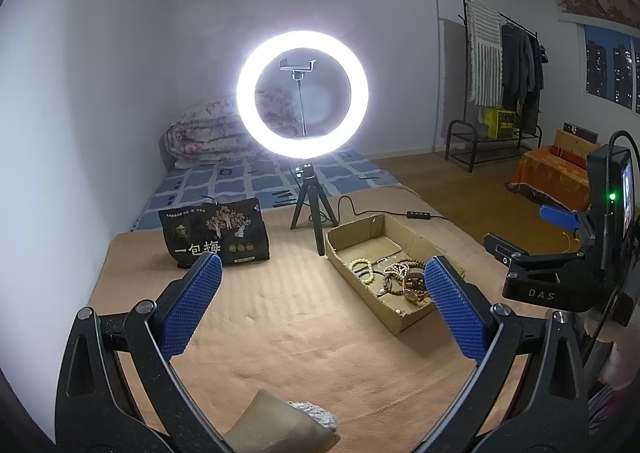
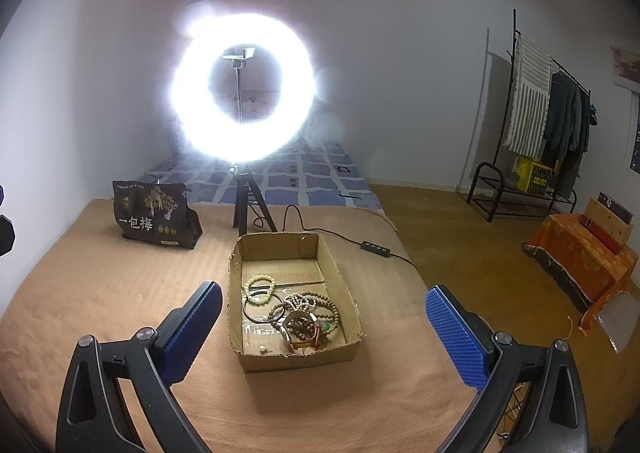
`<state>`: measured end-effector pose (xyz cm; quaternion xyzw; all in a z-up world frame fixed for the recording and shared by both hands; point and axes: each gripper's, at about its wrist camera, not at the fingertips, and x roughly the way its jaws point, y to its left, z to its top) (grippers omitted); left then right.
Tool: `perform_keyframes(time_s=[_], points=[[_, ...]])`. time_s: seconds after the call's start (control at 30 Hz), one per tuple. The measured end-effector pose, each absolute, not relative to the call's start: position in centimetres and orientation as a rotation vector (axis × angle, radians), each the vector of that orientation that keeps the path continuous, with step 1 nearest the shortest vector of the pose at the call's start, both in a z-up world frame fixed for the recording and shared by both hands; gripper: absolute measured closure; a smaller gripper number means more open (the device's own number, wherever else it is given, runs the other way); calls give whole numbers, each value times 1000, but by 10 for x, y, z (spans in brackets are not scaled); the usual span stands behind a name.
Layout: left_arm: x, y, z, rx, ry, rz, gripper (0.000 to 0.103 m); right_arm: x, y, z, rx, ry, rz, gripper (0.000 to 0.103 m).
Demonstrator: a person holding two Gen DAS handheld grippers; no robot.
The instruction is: Organize jewelry
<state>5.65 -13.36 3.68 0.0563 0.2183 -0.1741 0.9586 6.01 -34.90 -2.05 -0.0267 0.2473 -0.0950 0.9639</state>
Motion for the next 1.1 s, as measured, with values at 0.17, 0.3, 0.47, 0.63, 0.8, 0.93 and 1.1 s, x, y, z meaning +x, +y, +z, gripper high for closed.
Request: perform_keyframes(time_s=[0.17,0.3,0.47,0.63,0.8,0.93,1.1], points=[[55,-135,37,122,447,-354,0,60,-348,-22,-50,505,-188,0],[55,-135,37,124,448,-358,0,59,-348,-22,-51,505,-188,0],[56,-136,37,126,448,-361,0,59,-348,-22,-49,508,-186,0],[56,-137,37,135,448,-368,0,59,-348,-22,-48,509,-185,0],[56,-138,37,137,444,-369,0,59,-348,-22,-49,510,-184,0],[55,-138,37,145,440,-373,0,59,-348,-22,-50,511,-184,0],[55,-138,36,148,440,-374,0,58,-349,-22,-50,511,-185,0]])
